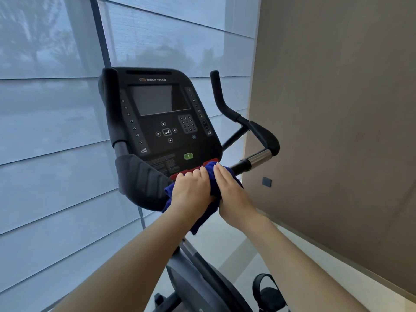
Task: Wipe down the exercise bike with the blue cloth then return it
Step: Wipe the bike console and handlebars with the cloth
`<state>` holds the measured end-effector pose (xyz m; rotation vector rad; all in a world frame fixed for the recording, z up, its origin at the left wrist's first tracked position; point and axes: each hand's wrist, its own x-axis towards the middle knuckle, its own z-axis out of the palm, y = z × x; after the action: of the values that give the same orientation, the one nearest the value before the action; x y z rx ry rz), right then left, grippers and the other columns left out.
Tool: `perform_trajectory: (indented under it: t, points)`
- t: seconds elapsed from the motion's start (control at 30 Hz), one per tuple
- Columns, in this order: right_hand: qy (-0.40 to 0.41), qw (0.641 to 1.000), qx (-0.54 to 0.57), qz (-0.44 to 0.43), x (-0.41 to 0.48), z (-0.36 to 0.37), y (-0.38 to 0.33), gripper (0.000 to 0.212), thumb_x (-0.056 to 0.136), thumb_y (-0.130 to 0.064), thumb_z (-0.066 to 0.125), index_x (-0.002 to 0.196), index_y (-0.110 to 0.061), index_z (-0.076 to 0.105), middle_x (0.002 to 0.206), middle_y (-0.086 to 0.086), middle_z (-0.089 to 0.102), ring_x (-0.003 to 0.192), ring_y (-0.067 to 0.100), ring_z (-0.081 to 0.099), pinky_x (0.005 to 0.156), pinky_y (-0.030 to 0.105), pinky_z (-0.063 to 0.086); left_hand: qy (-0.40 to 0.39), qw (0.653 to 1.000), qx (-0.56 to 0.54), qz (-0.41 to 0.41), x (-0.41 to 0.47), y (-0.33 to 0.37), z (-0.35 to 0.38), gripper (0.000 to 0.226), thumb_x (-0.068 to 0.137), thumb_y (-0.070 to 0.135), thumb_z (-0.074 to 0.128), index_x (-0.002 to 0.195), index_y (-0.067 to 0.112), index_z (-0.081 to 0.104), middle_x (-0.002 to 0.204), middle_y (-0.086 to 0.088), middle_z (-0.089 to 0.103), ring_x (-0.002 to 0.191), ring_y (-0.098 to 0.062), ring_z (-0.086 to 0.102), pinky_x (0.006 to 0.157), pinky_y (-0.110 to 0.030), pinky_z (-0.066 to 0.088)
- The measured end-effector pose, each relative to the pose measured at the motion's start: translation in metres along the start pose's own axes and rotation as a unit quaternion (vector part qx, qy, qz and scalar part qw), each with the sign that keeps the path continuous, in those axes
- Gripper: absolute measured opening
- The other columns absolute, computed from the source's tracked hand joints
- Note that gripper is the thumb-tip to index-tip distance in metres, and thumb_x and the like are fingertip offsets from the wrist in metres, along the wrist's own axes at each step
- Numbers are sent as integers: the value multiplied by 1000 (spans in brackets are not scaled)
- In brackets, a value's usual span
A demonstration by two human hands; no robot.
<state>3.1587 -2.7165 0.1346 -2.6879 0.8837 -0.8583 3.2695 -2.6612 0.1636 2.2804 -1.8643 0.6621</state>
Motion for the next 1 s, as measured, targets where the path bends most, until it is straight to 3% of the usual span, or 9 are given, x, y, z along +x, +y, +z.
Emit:
perform_trajectory:
  t: [0.13, 0.27, 0.33, 0.63, 0.7, 0.77, 0.8, 0.87, 1.0]
  points:
    - [-12, 1000, -2, 8, 18, -1, 22, 82, 84, 2, 58, 148, -10, 8, 156, 3, 14, 142, 18, 15, 111, 26, 21, -15, 1000, -5, -10, 27, 13, 6, 45, 91, 48, 43, 112, 8, 42, 105, -6, 58, 91, -23, 59, 63, -29, 34]
    - [22, 999, 24, 32, 25, -5, 50, 70, 85, 1, 56, 144, -15, 22, 147, 5, 34, 128, 23, 41, 97, 28, 41, -13, 1000, -1, -13, 56, 36, 18, 40, 93, 37, 44, 116, 5, 41, 109, -9, 56, 92, -24, 58, 64, -30, 34]
    - [35, 999, 10, 34, 28, -7, 64, 68, 87, -4, 57, 144, -15, 23, 146, 7, 36, 125, 22, 43, 93, 23, 41, -16, 1000, -1, -6, 72, 46, 24, 37, 93, 31, 45, 119, 5, 42, 111, -9, 56, 94, -25, 58, 66, -31, 36]
    - [51, 998, 3, 42, 37, -15, 89, 62, 90, -12, 57, 144, -15, 27, 145, 4, 40, 127, 22, 44, 97, 34, 45, -20, 1000, 0, 13, 103, 63, 37, 27, 94, 22, 45, 116, 7, 46, 109, -6, 57, 95, -22, 58, 66, -29, 37]
    - [56, 997, 28, 51, 36, -15, 88, 54, 93, -13, 52, 142, -19, 31, 140, -2, 44, 123, 11, 47, 92, 25, 47, -15, 1000, 3, 16, 100, 62, 36, 30, 94, 24, 44, 118, 7, 44, 111, -7, 56, 96, -22, 58, 66, -30, 37]
    - [56, 993, 87, 62, 34, -16, 85, 38, 97, -13, 44, 132, -28, 40, 120, -16, 50, 110, -3, 51, 78, 2, 43, -5, 1000, 11, 7, 96, 63, 34, 32, 94, 29, 44, 118, 7, 44, 110, -7, 57, 94, -23, 58, 67, -30, 36]
    - [57, 989, 115, 69, 33, -16, 85, 37, 98, -10, 41, 128, -31, 43, 113, -20, 49, 104, 0, 52, 74, -3, 39, -2, 1000, 15, -7, 92, 63, 32, 32, 94, 31, 44, 116, 8, 44, 108, -7, 57, 92, -23, 58, 67, -31, 36]
    - [50, 985, 150, 73, 31, -19, 81, 46, 93, -2, 45, 133, -25, 43, 118, -13, 49, 101, 3, 46, 83, 2, 35, 0, 999, 29, -41, 81, 62, 27, 34, 93, 34, 44, 116, 8, 44, 106, -8, 55, 89, -24, 55, 68, -32, 34]
    - [22, 982, 181, 42, 23, -25, 69, 65, 80, 12, 49, 137, -19, 41, 132, 1, 49, 116, 11, 44, 94, 18, 37, -2, 997, 37, -60, 51, 48, 18, 51, 88, 47, 48, 119, 8, 38, 109, -8, 50, 93, -24, 49, 74, -33, 31]
